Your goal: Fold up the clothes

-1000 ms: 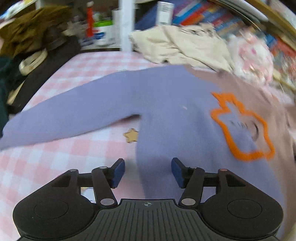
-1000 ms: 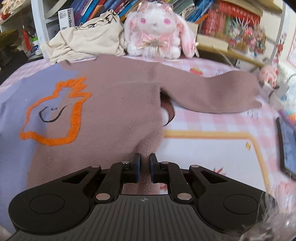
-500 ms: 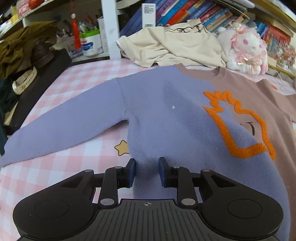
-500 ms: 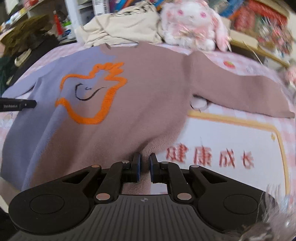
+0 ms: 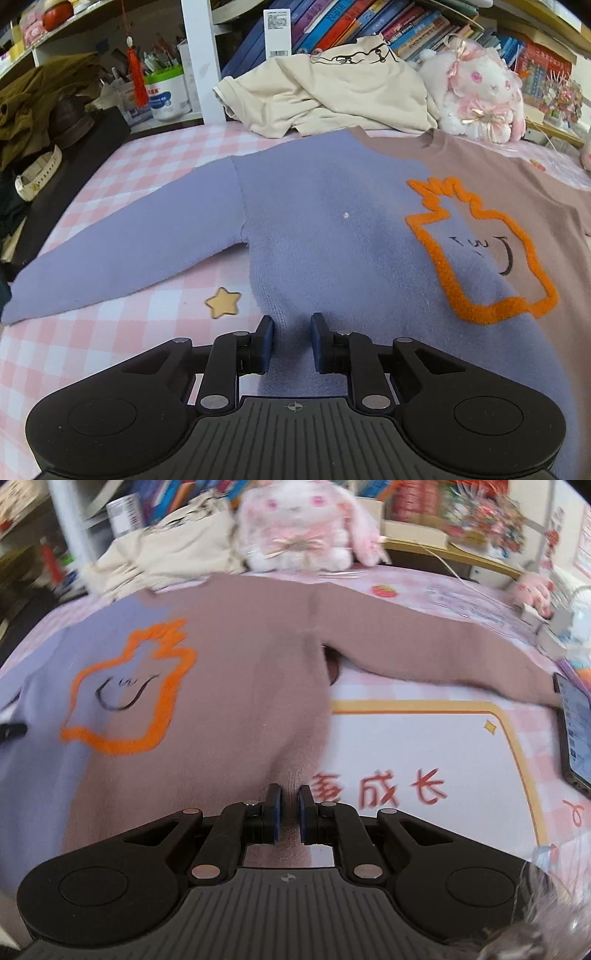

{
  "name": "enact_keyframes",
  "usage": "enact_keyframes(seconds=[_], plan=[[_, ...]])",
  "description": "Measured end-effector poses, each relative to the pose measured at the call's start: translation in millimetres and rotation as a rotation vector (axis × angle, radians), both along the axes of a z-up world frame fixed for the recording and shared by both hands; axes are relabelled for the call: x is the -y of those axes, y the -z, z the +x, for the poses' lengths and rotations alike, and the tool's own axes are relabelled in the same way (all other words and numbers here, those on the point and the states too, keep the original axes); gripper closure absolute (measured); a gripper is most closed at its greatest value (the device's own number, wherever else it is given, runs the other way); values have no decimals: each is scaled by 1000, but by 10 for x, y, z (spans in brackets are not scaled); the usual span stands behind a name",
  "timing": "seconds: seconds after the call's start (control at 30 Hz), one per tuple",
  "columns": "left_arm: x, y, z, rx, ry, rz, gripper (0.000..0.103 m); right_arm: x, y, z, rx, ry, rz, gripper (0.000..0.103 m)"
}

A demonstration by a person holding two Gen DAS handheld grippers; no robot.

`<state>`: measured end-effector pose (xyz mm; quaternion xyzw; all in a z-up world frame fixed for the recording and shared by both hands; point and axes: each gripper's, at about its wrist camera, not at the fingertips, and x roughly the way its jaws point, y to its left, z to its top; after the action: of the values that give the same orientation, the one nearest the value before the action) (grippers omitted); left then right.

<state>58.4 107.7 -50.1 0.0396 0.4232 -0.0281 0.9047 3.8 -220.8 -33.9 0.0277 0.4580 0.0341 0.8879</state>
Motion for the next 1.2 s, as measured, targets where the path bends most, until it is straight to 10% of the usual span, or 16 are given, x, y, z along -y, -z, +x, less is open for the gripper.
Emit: enact_keyframes(seconds=[0.5,0.77,0.93,1.03,1.2], plan=[[15,-21,-63,20,-12,-16,76,125,11,-114,23,4,-18,67],[76,-113,-247,95,-40,16,45,263,20,-92,26,16,-31,48],[10,-77,-261,65,-102,9,46,178,19,-34,38,-59,-29,56],[-82,-31,-244,33,-147,-43,65,135,18,-58,34,-106,-6,83],[-117,8,-166,10,-164,-89,87,39,3,-95,41,-152,-33,92]])
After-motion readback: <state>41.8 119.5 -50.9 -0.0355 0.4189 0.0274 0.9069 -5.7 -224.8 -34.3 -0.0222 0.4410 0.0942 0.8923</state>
